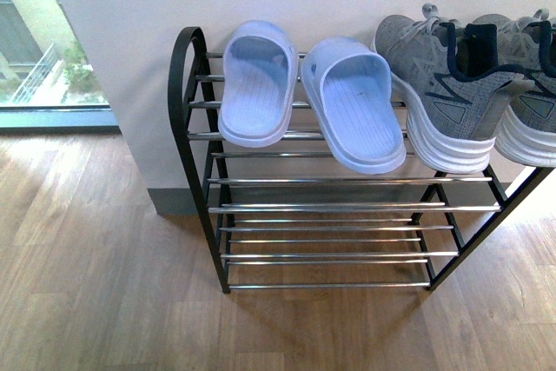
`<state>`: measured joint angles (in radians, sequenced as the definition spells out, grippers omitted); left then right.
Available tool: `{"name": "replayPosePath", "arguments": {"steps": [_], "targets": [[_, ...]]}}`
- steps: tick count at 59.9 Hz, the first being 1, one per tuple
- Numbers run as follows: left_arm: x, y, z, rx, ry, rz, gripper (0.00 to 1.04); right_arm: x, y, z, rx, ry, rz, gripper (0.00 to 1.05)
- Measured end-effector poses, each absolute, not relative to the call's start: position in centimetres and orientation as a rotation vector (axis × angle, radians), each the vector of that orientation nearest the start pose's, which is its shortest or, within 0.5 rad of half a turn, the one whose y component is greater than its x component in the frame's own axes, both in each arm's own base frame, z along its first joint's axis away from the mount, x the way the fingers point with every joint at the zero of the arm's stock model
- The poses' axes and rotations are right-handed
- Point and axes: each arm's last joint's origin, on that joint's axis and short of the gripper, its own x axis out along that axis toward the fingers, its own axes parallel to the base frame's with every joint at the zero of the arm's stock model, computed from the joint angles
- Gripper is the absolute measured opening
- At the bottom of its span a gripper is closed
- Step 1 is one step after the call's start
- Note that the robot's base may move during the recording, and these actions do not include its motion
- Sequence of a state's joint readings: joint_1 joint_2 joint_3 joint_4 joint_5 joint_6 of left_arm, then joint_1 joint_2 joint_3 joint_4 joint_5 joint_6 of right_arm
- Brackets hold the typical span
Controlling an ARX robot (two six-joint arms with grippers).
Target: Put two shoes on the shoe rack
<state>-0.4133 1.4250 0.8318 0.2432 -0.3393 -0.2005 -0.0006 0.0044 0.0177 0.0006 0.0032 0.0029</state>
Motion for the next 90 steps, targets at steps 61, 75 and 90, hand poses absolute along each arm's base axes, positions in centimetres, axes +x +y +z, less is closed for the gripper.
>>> {"name": "replayPosePath", "arguments": {"steps": [61, 75, 90], "targets": [[13.6, -0.1, 20.2, -0.015, 0.003, -0.004, 0.09, 9.7, 0.0, 16.9, 0.003, -0.014, -0.003, 0.95], [12.6, 0.0, 18.8, -0.011, 0.001, -0.003, 0.01, 9.7, 0.0, 16.9, 0.003, -0.014, -0.003, 0.95], [11.7, 0.0, 17.9, -0.010, -0.001, -0.003, 0.01, 9.7, 0.0, 16.9, 0.003, -0.014, -0.003, 0.95]]}}
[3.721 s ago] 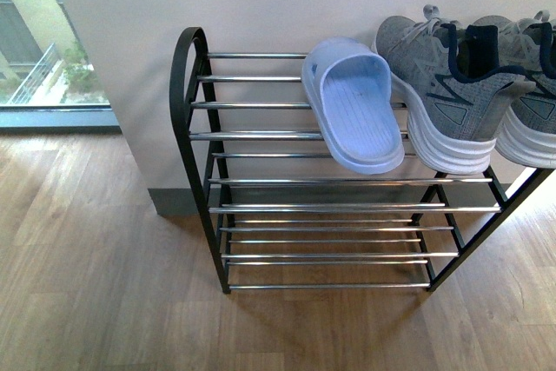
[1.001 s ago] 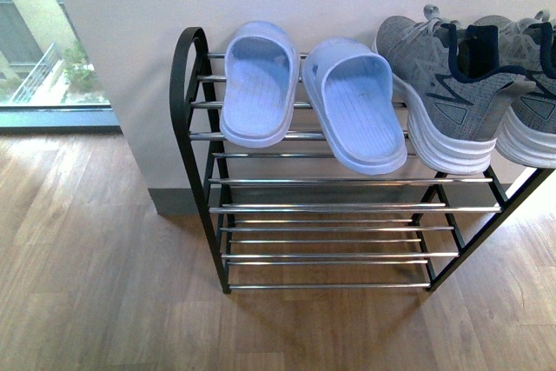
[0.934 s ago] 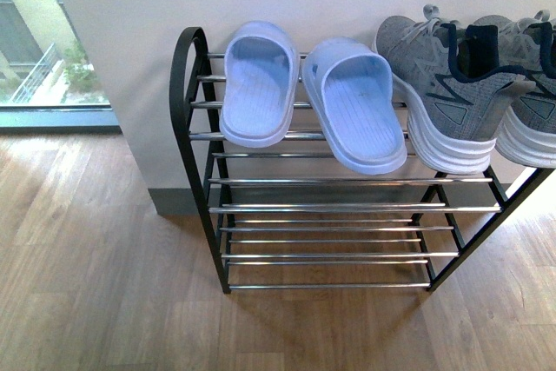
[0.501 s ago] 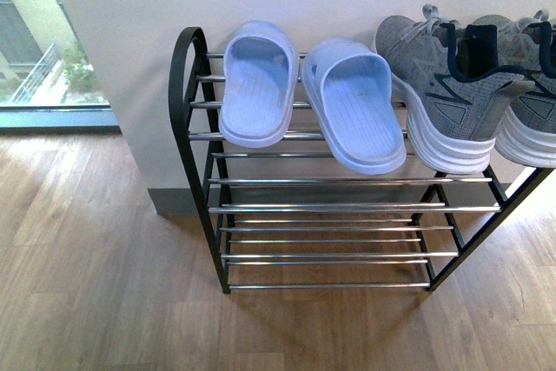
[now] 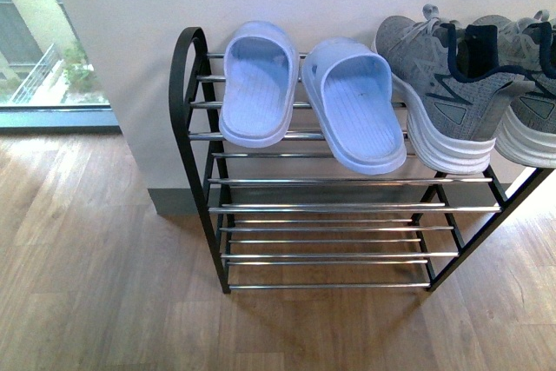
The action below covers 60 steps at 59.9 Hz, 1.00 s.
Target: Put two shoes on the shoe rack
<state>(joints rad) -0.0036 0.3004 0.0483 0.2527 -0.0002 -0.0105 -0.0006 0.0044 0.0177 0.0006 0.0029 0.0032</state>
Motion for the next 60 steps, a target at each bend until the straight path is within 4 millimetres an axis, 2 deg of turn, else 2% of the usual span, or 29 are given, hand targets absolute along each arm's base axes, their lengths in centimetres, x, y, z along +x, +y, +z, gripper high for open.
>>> {"name": "replayPosePath", "arguments": {"steps": [7, 23, 29, 43, 54, 60], "targets": [[11.3, 0.0, 17.1, -0.011, -0.010, -0.002, 0.01, 9.7, 0.0, 16.9, 0.003, -0.014, -0.003, 0.95], [10.8, 0.0, 17.1, -0.011, -0.014, -0.004, 0.01, 9.7, 0.0, 16.9, 0.003, -0.014, -0.003, 0.95], [9.8, 0.0, 16.7, -0.010, -0.001, -0.004, 0.01, 9.7, 0.0, 16.9, 0.003, -0.014, -0.003, 0.95], [9.8, 0.0, 16.7, -0.010, 0.003, -0.003, 0.01, 9.7, 0.0, 16.9, 0.003, -0.014, -0.001, 0.95], [9.8, 0.0, 16.7, -0.010, 0.002, -0.003, 0.29, 9.7, 0.0, 16.9, 0.003, -0.014, -0.001, 0.95], [9.8, 0.0, 16.7, -0.010, 0.002, -0.002, 0.51, 9.7, 0.0, 16.9, 0.003, -0.013, 0.001, 0.95]]}}
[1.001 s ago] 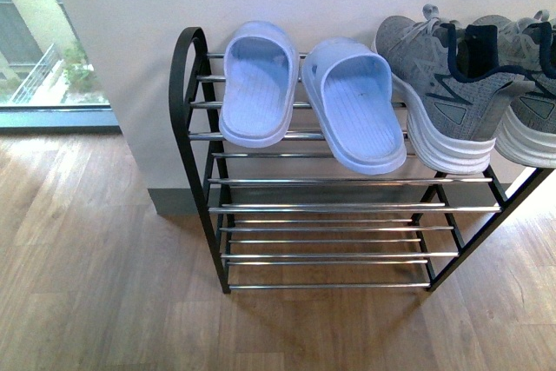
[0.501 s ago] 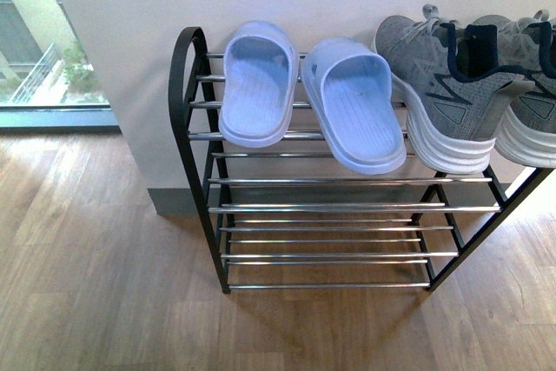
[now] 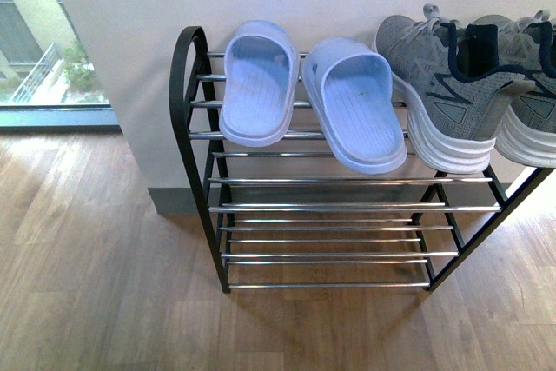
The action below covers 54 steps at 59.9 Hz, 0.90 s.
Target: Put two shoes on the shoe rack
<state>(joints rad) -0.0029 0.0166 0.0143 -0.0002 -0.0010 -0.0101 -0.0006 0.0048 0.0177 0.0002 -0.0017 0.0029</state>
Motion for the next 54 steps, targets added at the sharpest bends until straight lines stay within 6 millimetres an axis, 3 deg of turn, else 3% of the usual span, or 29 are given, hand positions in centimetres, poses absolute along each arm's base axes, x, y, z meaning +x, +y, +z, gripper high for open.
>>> {"name": "replayPosePath", "arguments": {"steps": [17, 54], "targets": [[9.79, -0.02, 16.71, -0.008, 0.002, -0.002, 0.97, 9.69, 0.00, 16.93, 0.003, -0.014, 0.000, 0.95], [9.78, -0.02, 16.71, -0.007, 0.002, -0.002, 0.95, 9.69, -0.01, 16.92, 0.003, -0.013, -0.004, 0.95]]}}
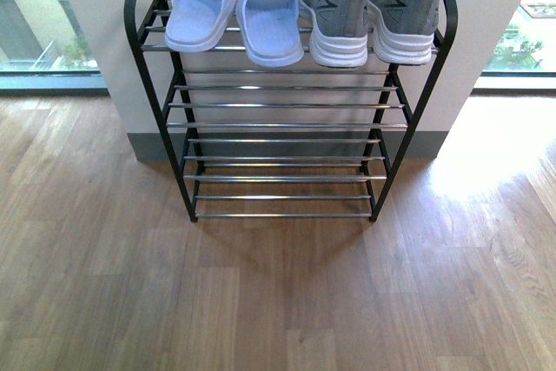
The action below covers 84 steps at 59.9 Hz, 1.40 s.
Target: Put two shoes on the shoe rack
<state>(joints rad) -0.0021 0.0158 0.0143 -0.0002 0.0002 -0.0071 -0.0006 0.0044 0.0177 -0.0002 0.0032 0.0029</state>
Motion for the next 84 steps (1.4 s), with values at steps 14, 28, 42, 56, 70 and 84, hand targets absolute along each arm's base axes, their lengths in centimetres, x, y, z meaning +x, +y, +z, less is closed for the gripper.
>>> {"name": "replayPosePath", "arguments": {"steps": [14, 28, 42, 56, 70, 84], "targets": [[9.78, -0.02, 16.71, -0.007, 0.002, -0.002, 0.95, 9.68, -0.01, 16.92, 0.003, -0.014, -0.001, 0.95], [9.78, -0.02, 16.71, -0.007, 0.002, -0.002, 0.95, 9.69, -0.01, 16.92, 0.003, -0.013, -0.001, 0.95], [9.78, -0.02, 16.71, -0.007, 0.002, -0.002, 0.95, 9.68, -0.01, 16.92, 0.003, -0.014, -0.001, 0.95], [9.78, -0.02, 16.71, -0.007, 0.002, -0.002, 0.95, 9.69, -0.01, 16.92, 0.003, -0.013, -0.001, 0.95], [9.78, -0.02, 16.71, -0.007, 0.002, -0.002, 0.95, 9.69, -0.01, 16.92, 0.003, -0.013, -0.001, 0.95], [9.78, -0.02, 16.71, -0.007, 0.002, -0.002, 0.95, 9.69, -0.01, 16.92, 0.003, -0.013, -0.001, 0.95]]}}
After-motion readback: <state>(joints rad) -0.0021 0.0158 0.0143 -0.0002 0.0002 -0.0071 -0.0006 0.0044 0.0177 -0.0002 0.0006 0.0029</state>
